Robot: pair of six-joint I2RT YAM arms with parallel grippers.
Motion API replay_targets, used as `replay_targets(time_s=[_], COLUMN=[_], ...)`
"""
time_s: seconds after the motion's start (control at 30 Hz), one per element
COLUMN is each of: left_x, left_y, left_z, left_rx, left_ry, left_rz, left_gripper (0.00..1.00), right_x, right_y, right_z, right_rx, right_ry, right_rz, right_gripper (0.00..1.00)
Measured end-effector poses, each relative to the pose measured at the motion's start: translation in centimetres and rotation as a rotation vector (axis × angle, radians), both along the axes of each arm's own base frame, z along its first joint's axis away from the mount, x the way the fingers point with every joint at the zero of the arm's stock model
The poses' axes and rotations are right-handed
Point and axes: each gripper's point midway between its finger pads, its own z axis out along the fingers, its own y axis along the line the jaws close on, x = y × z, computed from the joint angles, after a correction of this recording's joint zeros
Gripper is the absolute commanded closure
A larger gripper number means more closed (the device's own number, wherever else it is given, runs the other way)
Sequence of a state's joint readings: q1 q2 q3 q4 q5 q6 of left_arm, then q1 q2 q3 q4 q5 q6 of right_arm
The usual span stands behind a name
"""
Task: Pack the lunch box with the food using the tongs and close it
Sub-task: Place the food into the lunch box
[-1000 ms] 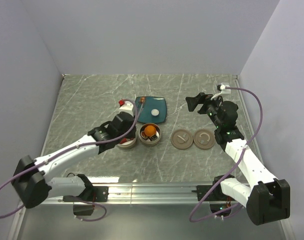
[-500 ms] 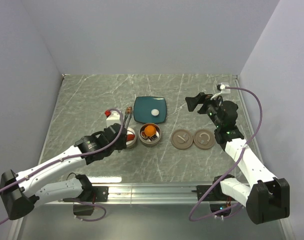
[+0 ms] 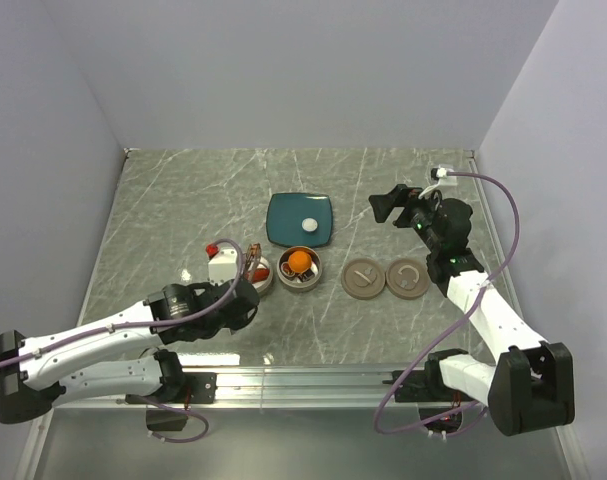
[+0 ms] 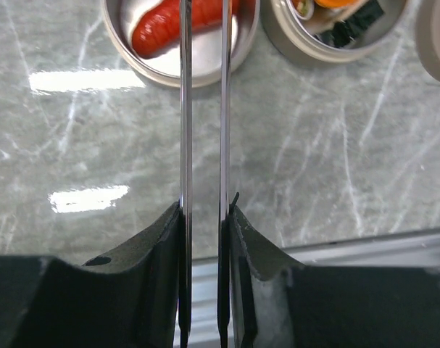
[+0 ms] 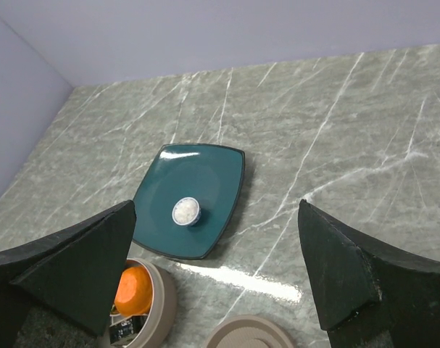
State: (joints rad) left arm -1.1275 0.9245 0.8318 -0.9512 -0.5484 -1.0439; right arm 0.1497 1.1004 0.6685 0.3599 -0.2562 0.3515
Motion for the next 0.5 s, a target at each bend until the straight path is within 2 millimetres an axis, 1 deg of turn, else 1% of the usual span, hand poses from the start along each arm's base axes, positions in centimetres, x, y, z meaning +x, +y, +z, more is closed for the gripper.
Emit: replay_targets(time_s=[0.23, 0.5], left_x=[-1.1, -1.7], left_y=[-0.8, -0.4], left_z=[0.6, 0.3], left_rx=[-0.026, -0.021], left_ry=[0.015, 0.036], left_rz=[-0.018, 0.001], left_gripper=[0.83, 0.74], right_x=[0.1, 0.0], right_y=[-0.1, 0.0], right_z=[0.0, 0.1], right_rx=[0.004, 0.009], right_ry=[-0.001, -0.001], right_rz=[0.003, 0.011], right_gripper=[0.01, 0.01])
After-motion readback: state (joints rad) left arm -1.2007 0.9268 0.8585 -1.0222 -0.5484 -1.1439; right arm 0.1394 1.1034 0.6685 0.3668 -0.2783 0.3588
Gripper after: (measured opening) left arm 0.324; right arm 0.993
